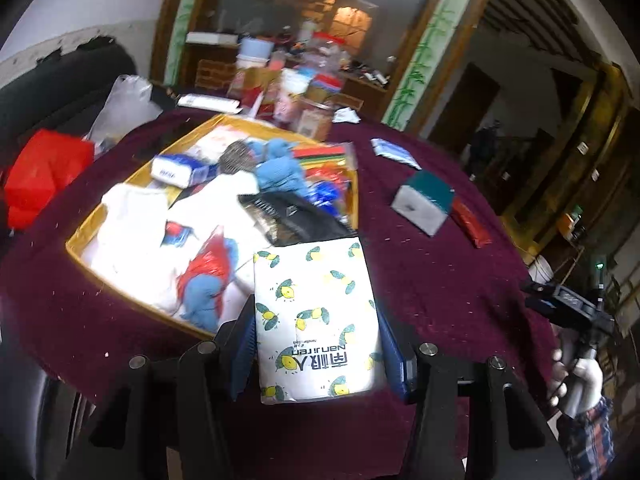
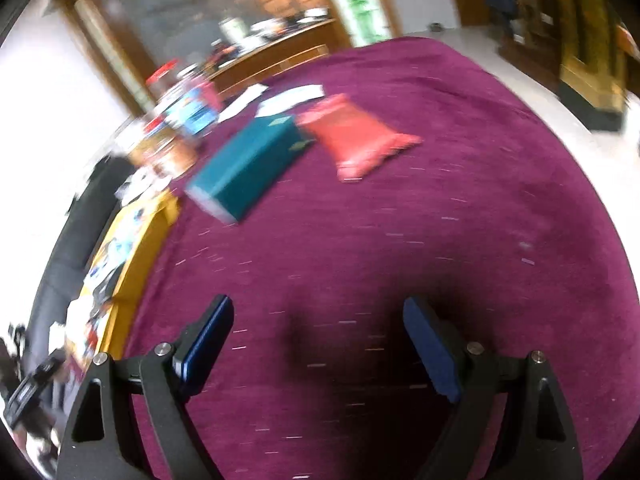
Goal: Organize soft objects
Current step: 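Carry the tissue pack over the tray with the left gripper while the right gripper presses the black bag, then lower the tissue pack into the tray with the left gripper while the right gripper pushes the black bag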
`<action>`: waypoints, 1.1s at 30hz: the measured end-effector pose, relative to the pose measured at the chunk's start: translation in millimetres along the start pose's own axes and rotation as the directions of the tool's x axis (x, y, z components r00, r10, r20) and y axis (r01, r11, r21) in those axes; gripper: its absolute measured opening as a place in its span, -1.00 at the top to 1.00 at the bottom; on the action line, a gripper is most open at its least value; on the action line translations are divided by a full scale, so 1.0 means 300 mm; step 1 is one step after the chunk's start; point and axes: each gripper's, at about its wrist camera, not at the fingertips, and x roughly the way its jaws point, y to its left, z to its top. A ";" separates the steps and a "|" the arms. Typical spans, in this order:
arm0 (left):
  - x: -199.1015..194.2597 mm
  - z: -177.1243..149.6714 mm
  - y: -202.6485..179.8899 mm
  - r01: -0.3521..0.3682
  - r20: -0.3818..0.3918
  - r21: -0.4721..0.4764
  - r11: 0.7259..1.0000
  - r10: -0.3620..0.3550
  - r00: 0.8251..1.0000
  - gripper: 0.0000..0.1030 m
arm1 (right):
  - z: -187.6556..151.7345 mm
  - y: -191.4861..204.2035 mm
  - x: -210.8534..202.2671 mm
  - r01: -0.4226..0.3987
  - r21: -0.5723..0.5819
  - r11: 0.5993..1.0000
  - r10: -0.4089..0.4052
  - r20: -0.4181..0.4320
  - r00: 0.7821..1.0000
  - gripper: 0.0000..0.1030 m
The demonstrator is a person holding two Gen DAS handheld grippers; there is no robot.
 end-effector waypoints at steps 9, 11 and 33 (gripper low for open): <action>0.063 -0.015 0.065 -0.017 -0.042 -0.046 0.999 0.015 0.999 -0.12 | 0.003 0.564 0.084 -0.237 -0.326 0.915 0.186 -0.181 0.966 -0.45; 0.091 -0.010 0.081 -0.011 -0.053 -0.058 0.998 0.008 0.999 -0.12 | 0.005 0.696 0.123 -0.298 -0.366 0.882 0.216 -0.248 0.944 -0.07; -0.087 0.032 0.227 0.071 0.094 -0.136 0.988 -0.058 0.994 -0.10 | -0.059 1.048 0.416 -0.194 -0.594 0.780 -0.026 -0.341 0.940 0.25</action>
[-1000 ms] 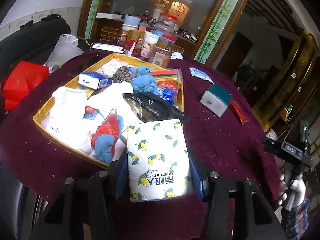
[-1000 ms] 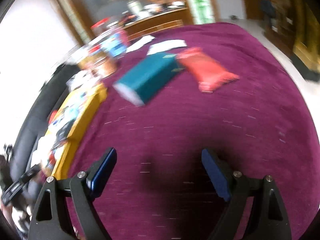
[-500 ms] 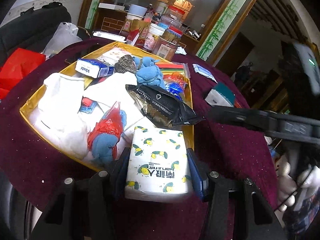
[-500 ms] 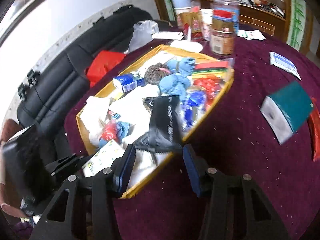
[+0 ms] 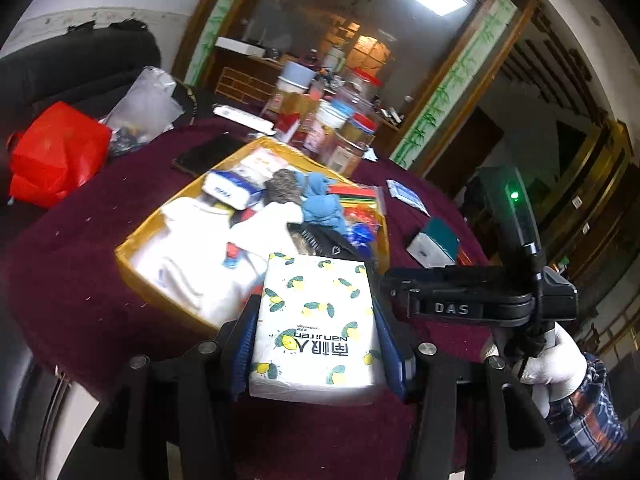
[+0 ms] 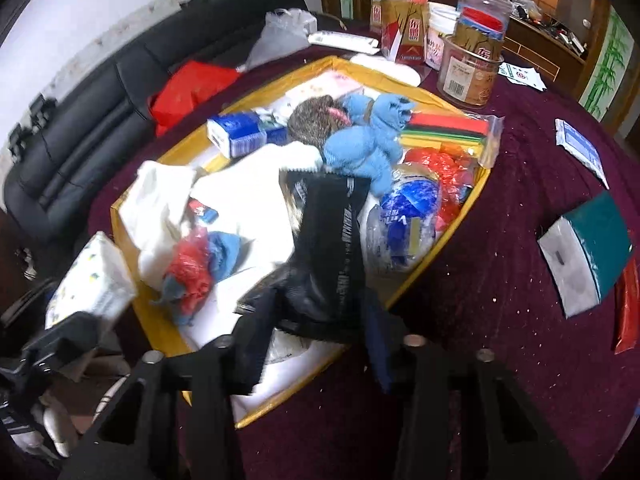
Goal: Organize soft objects
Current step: 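Lower the tissue pack into the tray with the left gripper while the right gripper pushes the black bag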
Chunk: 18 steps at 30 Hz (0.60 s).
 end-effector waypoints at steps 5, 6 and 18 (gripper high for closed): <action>-0.004 -0.009 0.040 -0.012 -0.008 -0.029 0.999 0.012 1.000 -0.10 | 0.040 0.003 0.056 0.073 0.000 0.997 -0.073 -0.044 0.996 0.30; -0.007 -0.009 0.042 -0.012 -0.007 -0.029 1.000 0.012 1.000 -0.10 | 0.038 -0.001 0.072 0.087 -0.001 0.996 -0.087 -0.065 0.994 0.29; -0.060 0.002 0.119 -0.018 0.045 -0.070 0.997 0.021 0.999 -0.10 | 0.146 0.089 -0.046 0.033 -0.023 0.999 -0.029 0.141 0.990 -0.10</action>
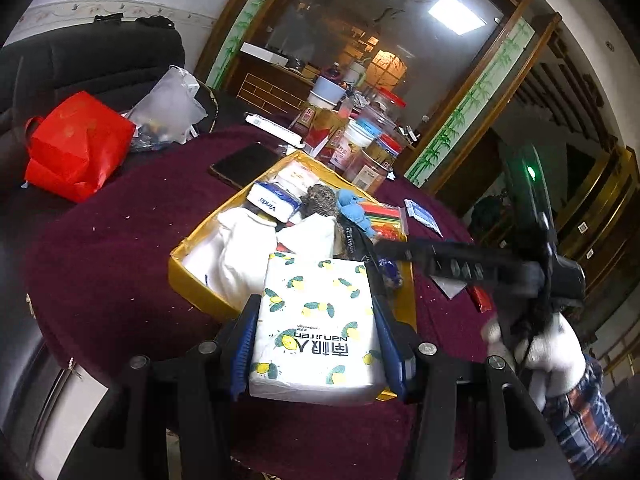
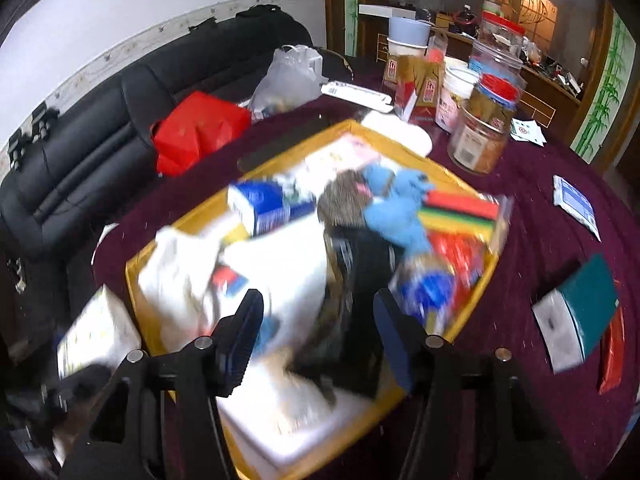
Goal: Organize soft objects
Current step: 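Lower the tissue pack into the tray with the left gripper while the right gripper pushes the black bag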
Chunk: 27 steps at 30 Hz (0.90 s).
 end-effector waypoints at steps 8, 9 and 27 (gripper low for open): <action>-0.013 -0.003 0.052 -0.004 -0.009 -0.027 1.000 0.003 1.000 -0.10 | 0.222 -0.056 0.265 -0.074 0.128 0.989 0.088 -0.105 0.991 -0.10; -0.012 -0.002 0.057 -0.003 -0.013 -0.029 1.000 0.002 1.000 -0.10 | 0.236 -0.070 0.309 -0.048 0.135 0.990 0.068 -0.145 0.987 -0.09; -0.014 0.024 0.160 -0.022 -0.007 -0.074 0.997 0.022 1.000 -0.10 | -0.048 0.179 0.177 -0.042 -0.125 0.991 0.015 -0.213 0.977 -0.25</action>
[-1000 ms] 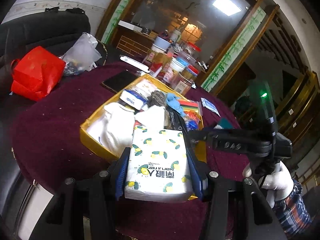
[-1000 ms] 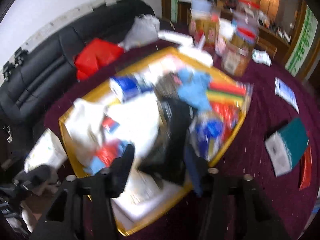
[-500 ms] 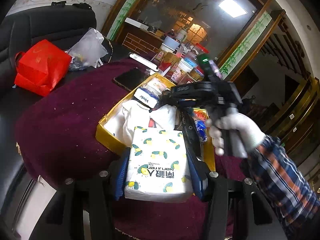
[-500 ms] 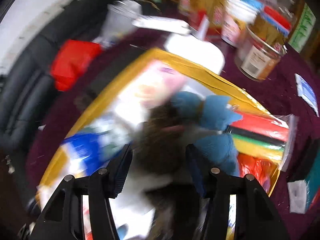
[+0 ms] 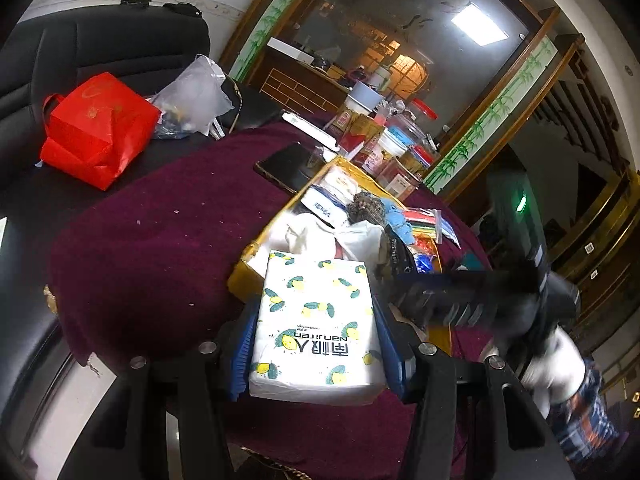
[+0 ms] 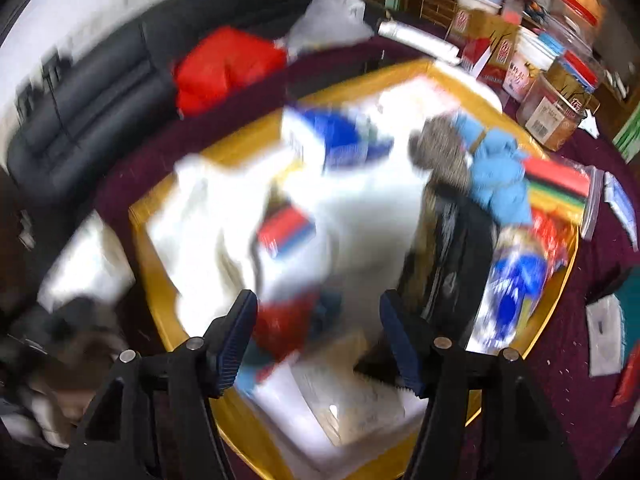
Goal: Organize soft objects
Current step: 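Lower the tissue pack into the tray with the left gripper while the right gripper pushes the black bag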
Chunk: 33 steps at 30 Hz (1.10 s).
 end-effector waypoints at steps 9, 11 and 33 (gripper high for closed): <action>0.026 0.000 -0.115 -0.011 -0.019 0.105 0.994 0.013 1.000 -0.10 | -0.124 -0.005 -0.066 0.044 -0.028 0.999 -0.041 0.087 0.995 0.31; 0.059 0.009 -0.150 -0.047 -0.022 0.150 0.988 0.051 0.998 -0.10 | -0.142 0.003 -0.103 -0.020 -0.024 1.000 0.023 0.117 0.993 0.74; 0.373 0.015 -0.319 -0.144 -0.134 0.296 0.944 0.190 0.973 -0.22 | -0.293 -0.257 -0.237 -0.104 0.238 0.966 0.036 0.272 0.962 -0.08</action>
